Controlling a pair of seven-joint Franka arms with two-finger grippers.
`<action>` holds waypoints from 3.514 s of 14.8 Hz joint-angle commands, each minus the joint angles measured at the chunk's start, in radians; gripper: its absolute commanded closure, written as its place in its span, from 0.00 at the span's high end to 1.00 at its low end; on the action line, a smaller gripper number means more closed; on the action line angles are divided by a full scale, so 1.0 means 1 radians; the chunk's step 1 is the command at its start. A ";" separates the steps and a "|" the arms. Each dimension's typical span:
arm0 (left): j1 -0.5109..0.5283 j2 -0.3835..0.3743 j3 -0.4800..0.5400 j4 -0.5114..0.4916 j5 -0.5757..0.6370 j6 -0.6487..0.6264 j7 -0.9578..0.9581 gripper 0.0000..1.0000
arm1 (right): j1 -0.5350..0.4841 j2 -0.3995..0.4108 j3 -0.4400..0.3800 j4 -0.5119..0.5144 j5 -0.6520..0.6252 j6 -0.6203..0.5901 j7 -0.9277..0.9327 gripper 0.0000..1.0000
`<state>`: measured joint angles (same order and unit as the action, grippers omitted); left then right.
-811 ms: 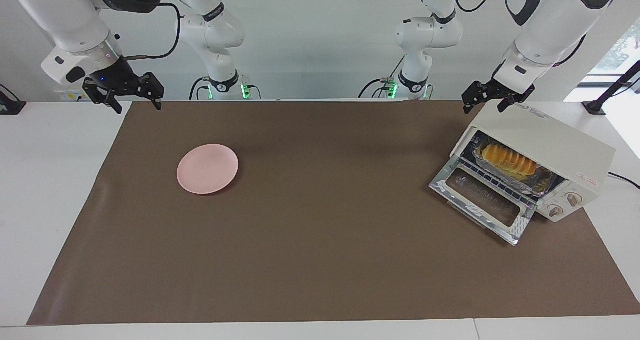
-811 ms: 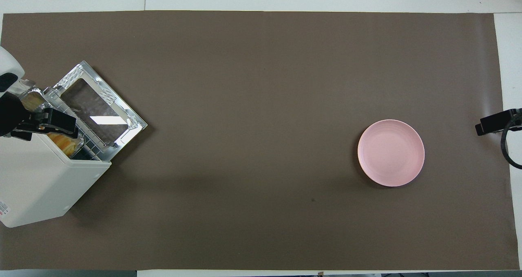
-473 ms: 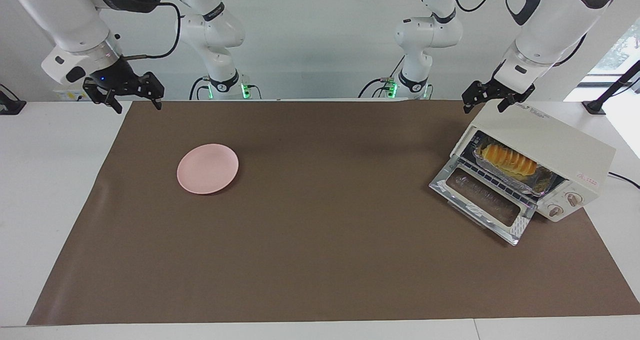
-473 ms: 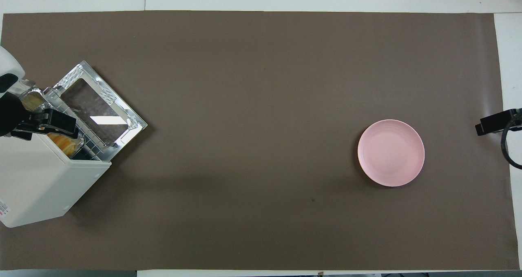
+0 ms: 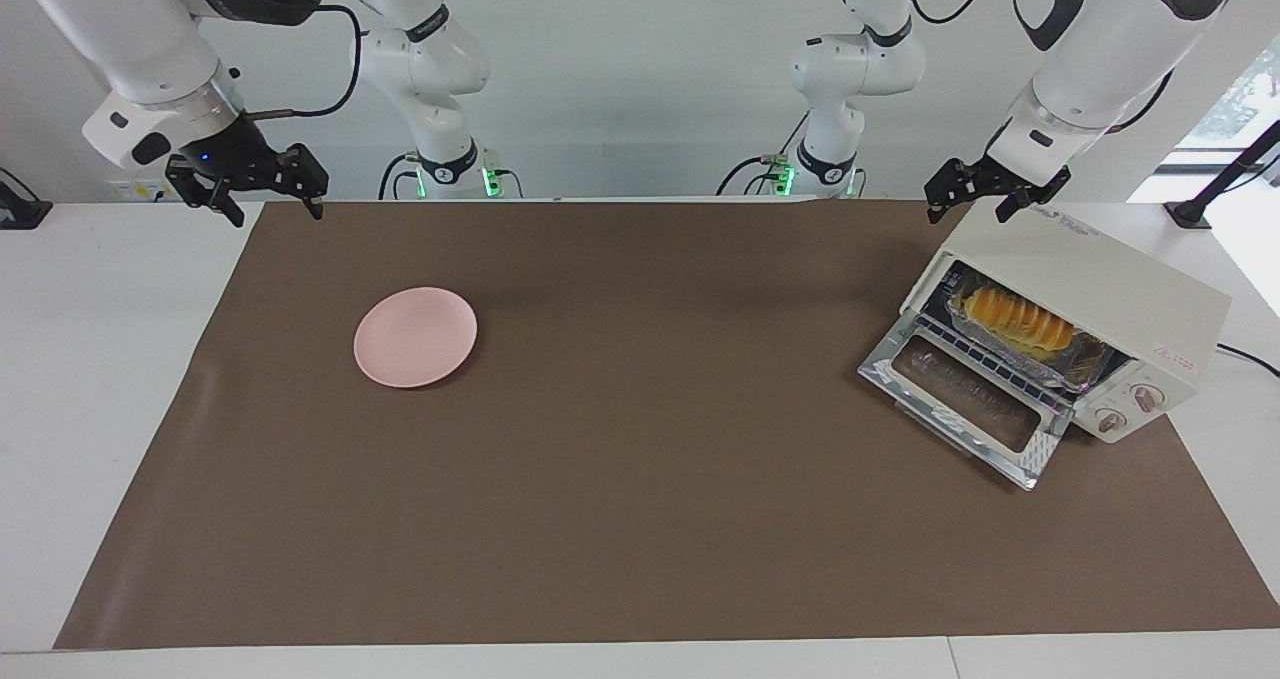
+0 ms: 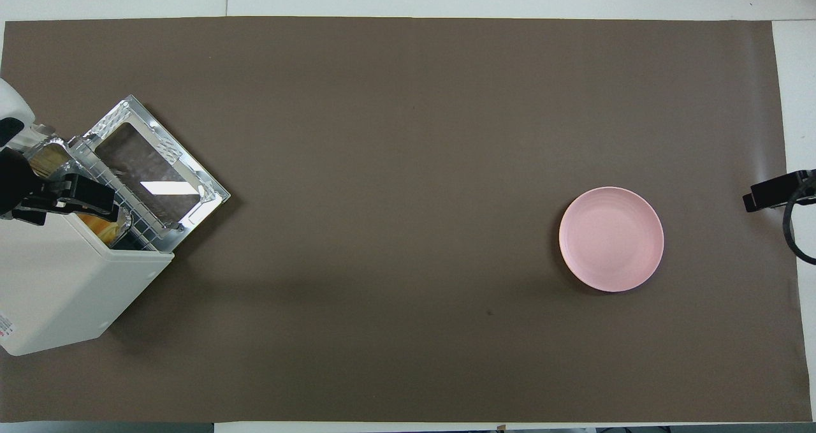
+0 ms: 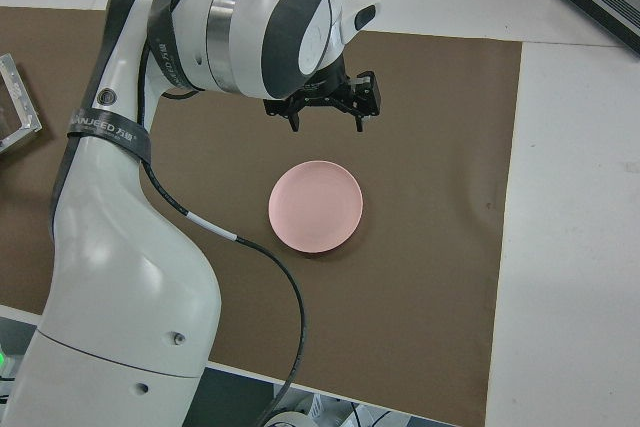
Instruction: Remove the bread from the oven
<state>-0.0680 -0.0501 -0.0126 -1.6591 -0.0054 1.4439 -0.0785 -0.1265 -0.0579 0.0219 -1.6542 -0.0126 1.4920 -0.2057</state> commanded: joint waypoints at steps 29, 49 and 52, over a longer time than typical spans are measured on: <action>-0.078 0.320 0.157 -0.205 0.237 0.555 -0.573 0.39 | -0.015 -0.013 0.012 -0.004 0.006 -0.013 0.006 1.00; -0.794 0.596 0.148 0.177 -0.091 0.622 -0.658 0.00 | -0.015 -0.011 0.012 -0.004 0.006 -0.013 0.006 1.00; -0.819 0.607 0.148 0.150 -0.090 0.682 -0.658 0.00 | -0.010 -0.013 0.012 -0.004 0.006 -0.028 0.003 1.00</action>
<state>-0.8728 0.5393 0.1166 -1.5187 -0.0727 2.0951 -0.7477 -0.1263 -0.0582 0.0220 -1.6542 -0.0126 1.4889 -0.2057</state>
